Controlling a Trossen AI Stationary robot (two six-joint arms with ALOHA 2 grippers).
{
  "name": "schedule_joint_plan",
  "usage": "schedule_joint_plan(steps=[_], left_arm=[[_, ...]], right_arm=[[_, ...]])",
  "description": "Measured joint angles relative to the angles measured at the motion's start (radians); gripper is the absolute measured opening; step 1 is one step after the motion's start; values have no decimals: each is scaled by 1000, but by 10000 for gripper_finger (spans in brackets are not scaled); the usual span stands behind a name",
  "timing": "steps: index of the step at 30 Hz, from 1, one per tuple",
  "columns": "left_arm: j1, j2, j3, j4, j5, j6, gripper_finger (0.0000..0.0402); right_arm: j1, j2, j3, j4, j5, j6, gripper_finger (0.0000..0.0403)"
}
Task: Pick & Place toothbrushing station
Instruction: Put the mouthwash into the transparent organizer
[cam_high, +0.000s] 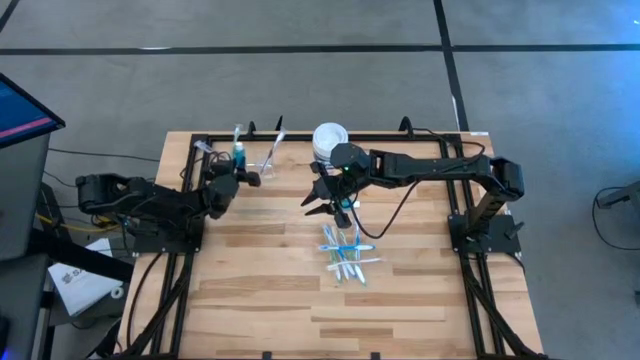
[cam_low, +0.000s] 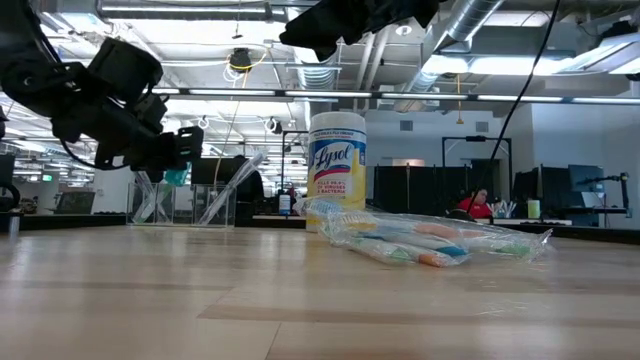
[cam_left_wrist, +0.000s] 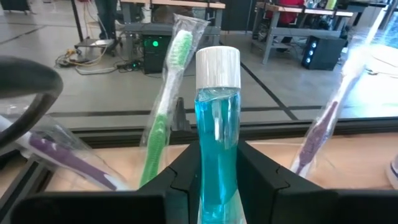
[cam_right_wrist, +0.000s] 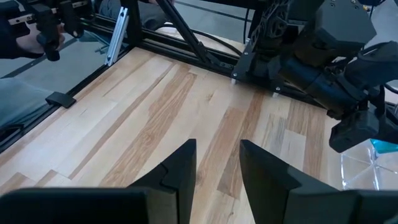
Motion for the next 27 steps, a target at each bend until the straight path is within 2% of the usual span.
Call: schedule_joint_plan(steps=[8,17,27], left_arm=[[12,14,15,6,19,11,70],[16,164,73,9,-9,35,72],[16,195,73,15,-3,1,84]], right_arm=[[-1,0,0,0,0,-5,113],[-1,0,0,-1,0,-5,113],[-1,0,0,-2,0,-5,113]])
